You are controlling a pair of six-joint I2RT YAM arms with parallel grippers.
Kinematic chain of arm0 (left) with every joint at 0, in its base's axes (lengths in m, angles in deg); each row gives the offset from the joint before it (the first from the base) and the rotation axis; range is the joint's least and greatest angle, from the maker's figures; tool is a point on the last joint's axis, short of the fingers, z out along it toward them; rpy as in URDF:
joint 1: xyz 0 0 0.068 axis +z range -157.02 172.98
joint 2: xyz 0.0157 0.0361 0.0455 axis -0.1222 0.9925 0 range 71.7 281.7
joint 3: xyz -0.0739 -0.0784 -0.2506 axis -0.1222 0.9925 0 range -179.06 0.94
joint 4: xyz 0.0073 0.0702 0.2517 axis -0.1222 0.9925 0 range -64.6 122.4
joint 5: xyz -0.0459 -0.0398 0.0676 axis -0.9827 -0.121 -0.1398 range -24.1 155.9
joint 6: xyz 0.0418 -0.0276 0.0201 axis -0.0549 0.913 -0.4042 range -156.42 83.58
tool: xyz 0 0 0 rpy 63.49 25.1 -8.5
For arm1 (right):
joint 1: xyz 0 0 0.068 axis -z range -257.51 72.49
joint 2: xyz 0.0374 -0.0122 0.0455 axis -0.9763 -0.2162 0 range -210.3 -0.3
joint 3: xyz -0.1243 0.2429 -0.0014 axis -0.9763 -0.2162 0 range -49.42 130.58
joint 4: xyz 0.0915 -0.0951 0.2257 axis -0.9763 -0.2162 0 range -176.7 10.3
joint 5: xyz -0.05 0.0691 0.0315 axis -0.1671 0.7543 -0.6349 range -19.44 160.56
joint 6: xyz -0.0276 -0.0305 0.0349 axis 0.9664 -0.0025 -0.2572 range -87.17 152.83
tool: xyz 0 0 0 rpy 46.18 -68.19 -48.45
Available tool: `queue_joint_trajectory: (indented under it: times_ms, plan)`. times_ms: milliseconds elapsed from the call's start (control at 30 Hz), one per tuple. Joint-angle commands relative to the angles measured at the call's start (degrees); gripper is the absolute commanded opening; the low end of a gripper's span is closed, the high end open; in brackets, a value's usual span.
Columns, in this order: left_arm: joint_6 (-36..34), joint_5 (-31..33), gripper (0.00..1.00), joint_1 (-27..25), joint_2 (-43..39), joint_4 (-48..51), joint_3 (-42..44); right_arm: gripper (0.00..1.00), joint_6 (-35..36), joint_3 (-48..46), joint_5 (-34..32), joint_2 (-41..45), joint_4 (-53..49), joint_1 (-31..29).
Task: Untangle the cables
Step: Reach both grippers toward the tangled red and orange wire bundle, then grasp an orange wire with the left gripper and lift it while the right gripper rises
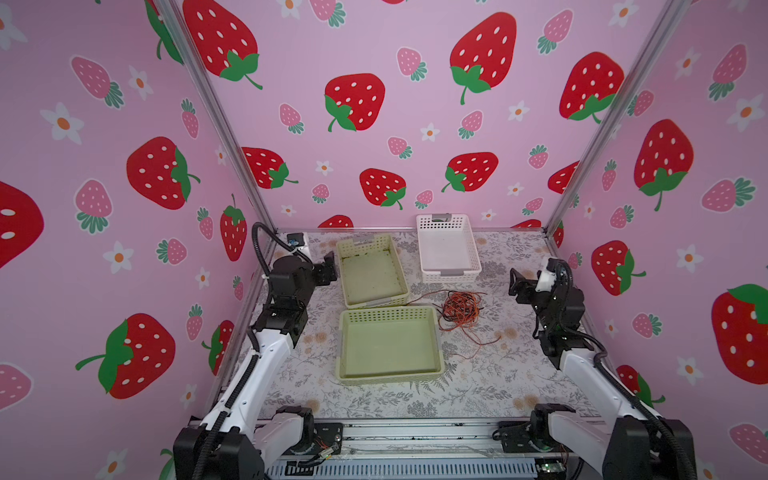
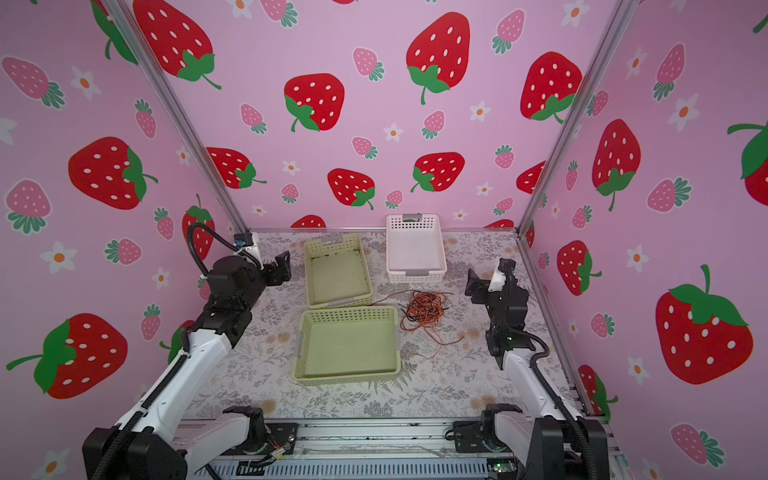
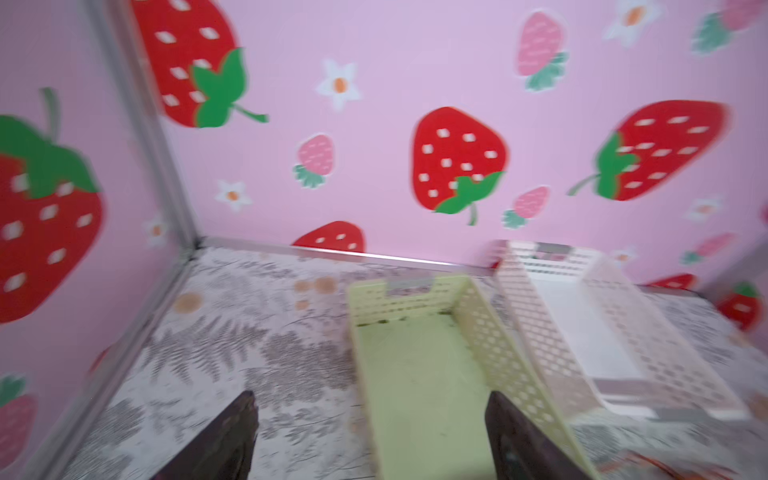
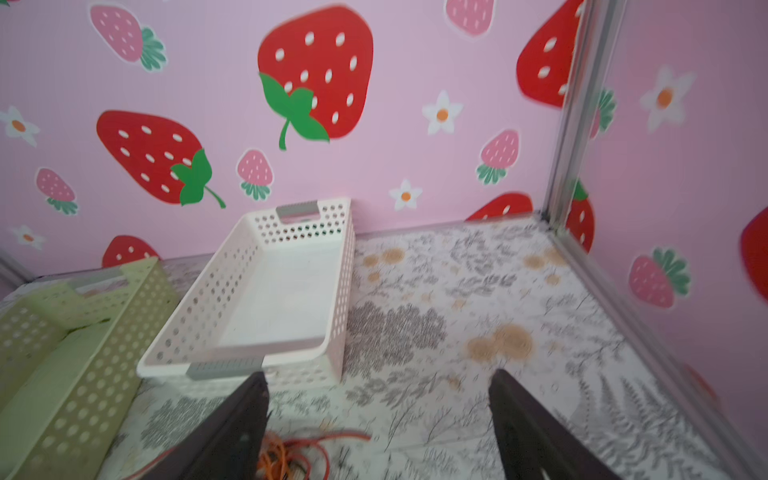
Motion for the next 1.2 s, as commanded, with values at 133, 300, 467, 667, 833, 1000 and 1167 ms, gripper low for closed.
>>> queue_joint_trajectory:
  times_ms: [133,300,467,667,833,1000,1167]
  plan:
    - [-6.94,-12.07,0.86,-21.23,12.8,15.47,-14.67,0.78,-9.53,2.85,7.83,-8.5,-19.31,-2.14]
    - [-10.65,-12.71,0.82,-29.86,25.6,17.98,-23.27,0.64,-9.35,6.73,13.11,-15.06,-20.5,-4.15]
    - [-9.43,-14.83,0.78,-33.14,35.31,18.93,-30.16,0.62,-9.53,6.77,11.64,-16.24,-24.85,-8.87]
    - [-8.54,-16.61,0.77,-34.31,41.7,18.58,-34.82,0.56,-12.22,2.91,9.02,-14.26,-28.8,-12.35]
    - [-8.45,-16.82,0.76,-34.49,44.1,17.69,-36.27,0.5,-11.67,1.93,6.94,-14.86,-29.9,-13.81]
    - [-8.19,-16.28,0.75,-34.56,45.38,17.58,-37.51,0.46,-10.58,3.1,7.27,-19.36,-30.82,-15.39]
    - [-8.45,-15.75,0.75,-34.6,45.39,17.34,-37.5,0.39,-9.68,4.06,6.99,-21.41,-31.49,-16.03]
